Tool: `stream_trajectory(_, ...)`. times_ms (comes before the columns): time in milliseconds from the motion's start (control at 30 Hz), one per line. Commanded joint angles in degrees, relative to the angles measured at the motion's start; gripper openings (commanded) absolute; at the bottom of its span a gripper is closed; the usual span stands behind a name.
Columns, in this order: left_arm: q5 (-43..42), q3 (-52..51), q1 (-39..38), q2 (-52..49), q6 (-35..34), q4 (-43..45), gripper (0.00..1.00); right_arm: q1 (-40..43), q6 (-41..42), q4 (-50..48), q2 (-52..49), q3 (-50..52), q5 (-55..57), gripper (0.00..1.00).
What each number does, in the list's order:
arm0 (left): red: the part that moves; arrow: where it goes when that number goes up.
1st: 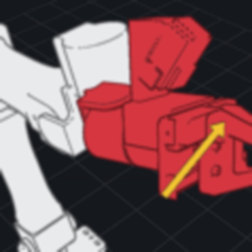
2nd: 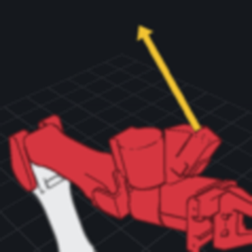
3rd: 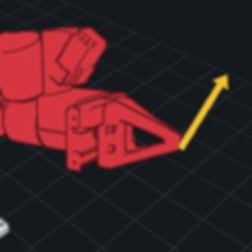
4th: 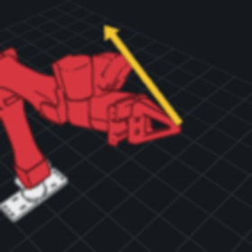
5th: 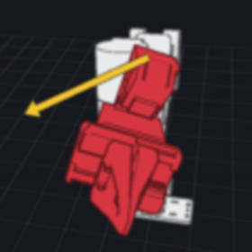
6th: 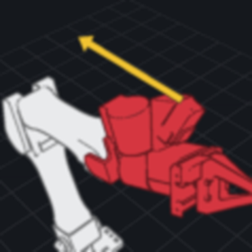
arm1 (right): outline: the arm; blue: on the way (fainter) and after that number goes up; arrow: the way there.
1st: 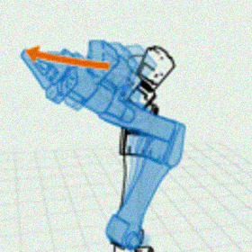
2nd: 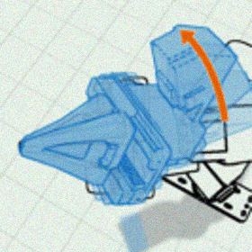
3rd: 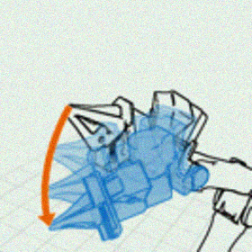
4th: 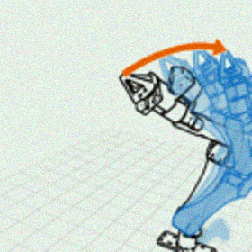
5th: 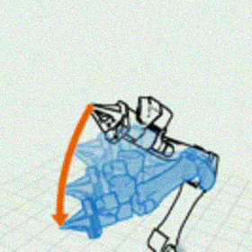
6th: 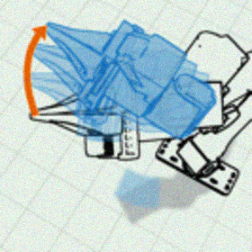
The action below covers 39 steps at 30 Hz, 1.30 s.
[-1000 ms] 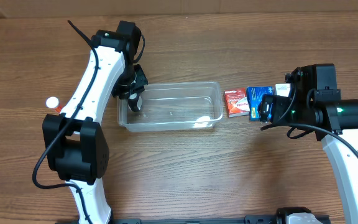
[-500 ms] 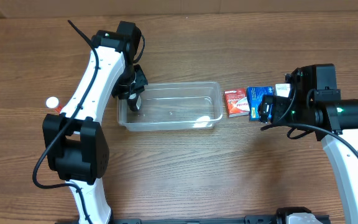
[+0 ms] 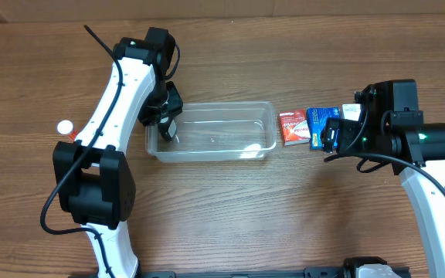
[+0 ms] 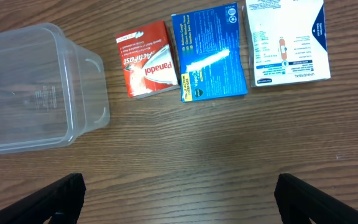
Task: Pack container
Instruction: 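Open the left gripper and move it to the orange tube, then grasp the orange tube with the left gripper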
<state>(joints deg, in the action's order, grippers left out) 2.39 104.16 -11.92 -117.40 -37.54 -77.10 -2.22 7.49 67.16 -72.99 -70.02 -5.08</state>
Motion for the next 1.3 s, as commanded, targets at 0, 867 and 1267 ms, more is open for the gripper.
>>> stream_trajectory(0,0.2,-0.3,-0.3,0.0,4.2,1.5,0.52,0.4,0.2,0.0,0.2,-1.7,0.3,1.00)
stream_trajectory(867,5.1,-1.6,25.5,21.3,11.9,-7.9,1.00,0.4,0.2,-0.4,0.2,-1.7,0.3,1.00)
stream_trajectory(1267,2.8,-2.8,31.1,7.3,15.3,-4.2,1.00,0.4,0.2,-0.2,0.2,-1.7,0.3,1.00)
